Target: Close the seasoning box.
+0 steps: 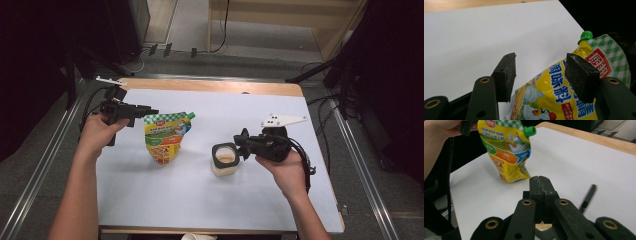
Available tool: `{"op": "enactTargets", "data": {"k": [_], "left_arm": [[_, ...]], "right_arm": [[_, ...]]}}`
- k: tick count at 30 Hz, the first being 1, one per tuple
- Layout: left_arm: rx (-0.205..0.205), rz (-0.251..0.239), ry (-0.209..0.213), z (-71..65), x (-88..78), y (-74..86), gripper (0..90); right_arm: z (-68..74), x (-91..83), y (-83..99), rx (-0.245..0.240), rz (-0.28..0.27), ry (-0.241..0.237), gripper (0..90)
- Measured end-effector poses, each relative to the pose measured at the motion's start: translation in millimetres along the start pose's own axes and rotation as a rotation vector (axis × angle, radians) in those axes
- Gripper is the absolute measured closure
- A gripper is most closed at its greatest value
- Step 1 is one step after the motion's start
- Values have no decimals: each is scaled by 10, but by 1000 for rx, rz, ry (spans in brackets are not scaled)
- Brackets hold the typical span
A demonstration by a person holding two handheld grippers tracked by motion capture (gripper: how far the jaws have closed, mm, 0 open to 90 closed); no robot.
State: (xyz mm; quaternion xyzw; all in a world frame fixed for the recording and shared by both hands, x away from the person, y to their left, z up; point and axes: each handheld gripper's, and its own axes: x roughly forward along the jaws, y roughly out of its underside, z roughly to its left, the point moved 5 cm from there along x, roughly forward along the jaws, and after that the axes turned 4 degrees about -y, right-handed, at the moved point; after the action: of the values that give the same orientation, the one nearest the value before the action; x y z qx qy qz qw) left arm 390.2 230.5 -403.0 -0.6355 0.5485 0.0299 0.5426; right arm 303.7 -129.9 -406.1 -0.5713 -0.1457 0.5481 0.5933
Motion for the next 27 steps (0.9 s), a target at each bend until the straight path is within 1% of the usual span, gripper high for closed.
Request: {"op": "enactTargets", "data": {"k": [3,9,14,17,19,25,27], "left_arm": [[-4,7,0,4,7,7,426],[9,11,-3,-6,23,13,424],[6,13,-2,1,23,15,423],[6,16,-5,-1,25,17,420],[8,17,-3,-4,28,19,418],[10,17,-5,-1,28,21,417],[10,17,-6,1,28,21,417]], "right_arm": [[-56,-82,-15,9,-9,17,900],[-184,-246,-31,31,-36,56,900],[-275,-317,-16,49,-47,77,900],[-338,-308,29,69,-37,85,900],[-379,-268,73,82,-24,85,900],[-420,-150,161,99,10,78,900],[-424,-139,169,109,6,71,900]]}}
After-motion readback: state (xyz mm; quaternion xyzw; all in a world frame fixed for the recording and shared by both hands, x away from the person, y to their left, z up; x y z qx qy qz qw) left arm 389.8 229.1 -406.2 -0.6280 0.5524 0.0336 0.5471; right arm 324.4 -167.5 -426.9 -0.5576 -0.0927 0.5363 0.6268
